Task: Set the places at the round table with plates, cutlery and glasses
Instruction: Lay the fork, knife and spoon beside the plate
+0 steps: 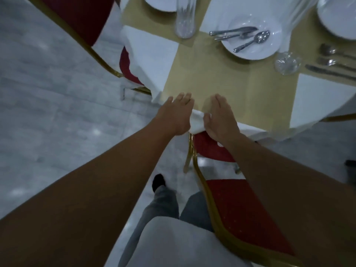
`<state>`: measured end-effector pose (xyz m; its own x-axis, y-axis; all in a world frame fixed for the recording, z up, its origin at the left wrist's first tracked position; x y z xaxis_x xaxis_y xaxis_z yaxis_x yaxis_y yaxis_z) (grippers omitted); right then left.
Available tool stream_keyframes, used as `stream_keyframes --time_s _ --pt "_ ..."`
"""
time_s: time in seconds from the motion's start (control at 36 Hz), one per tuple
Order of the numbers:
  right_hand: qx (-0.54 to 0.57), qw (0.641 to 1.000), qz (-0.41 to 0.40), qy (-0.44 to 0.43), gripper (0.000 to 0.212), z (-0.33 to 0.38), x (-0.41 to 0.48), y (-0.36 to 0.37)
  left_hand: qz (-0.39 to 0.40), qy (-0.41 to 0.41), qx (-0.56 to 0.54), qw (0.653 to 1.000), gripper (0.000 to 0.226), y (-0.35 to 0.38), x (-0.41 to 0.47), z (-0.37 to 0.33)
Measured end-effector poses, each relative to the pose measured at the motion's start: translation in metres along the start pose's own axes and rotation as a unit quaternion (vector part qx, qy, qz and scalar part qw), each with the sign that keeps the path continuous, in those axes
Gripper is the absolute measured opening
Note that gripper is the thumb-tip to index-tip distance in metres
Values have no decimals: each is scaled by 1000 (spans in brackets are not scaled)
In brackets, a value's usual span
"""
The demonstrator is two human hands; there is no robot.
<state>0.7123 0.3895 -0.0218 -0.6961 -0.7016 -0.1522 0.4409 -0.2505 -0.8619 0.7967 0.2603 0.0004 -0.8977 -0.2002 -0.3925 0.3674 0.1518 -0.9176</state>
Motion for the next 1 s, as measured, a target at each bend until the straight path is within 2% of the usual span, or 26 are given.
stream_keyframes --time_s 0.22,0.42,0.58,0.69,0.78,0.89,1.0 --pt "53 997 -18 61 56 26 27 13 15 37 6 999 70 -15 19 44" --pt "116 985 -33 120 53 10 35 10 15 66 -3 998 67 -30 51 58" --pt "178 960 -104 191 48 -4 63 -1 16 102 -9 995 64 -44 88 56" --pt "250 918 -183 246 48 -15 86 -11 34 122 -36 991 62 -57 123 55" --pt "305 875 -235 294 50 -28 101 -20 33 133 -76 988 61 -68 151 50" --pt "375 801 -294 362 62 -50 123 -33 3 150 -126 981 60 -90 190 41" --pt "391 755 -340 402 70 -73 152 -47 -38 149 -193 969 56 -110 227 33"
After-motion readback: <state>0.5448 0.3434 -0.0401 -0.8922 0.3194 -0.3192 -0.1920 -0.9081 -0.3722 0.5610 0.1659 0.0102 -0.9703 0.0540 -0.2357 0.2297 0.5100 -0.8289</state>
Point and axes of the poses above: each hand's wrist, its own x-axis towards the middle knuckle, its own y-axis out of the palm, z = x × y, the point moved 3 cm from there along x, towards the middle knuckle, and after that the axes turned 6 degrees about x, right-handed, at the moved point
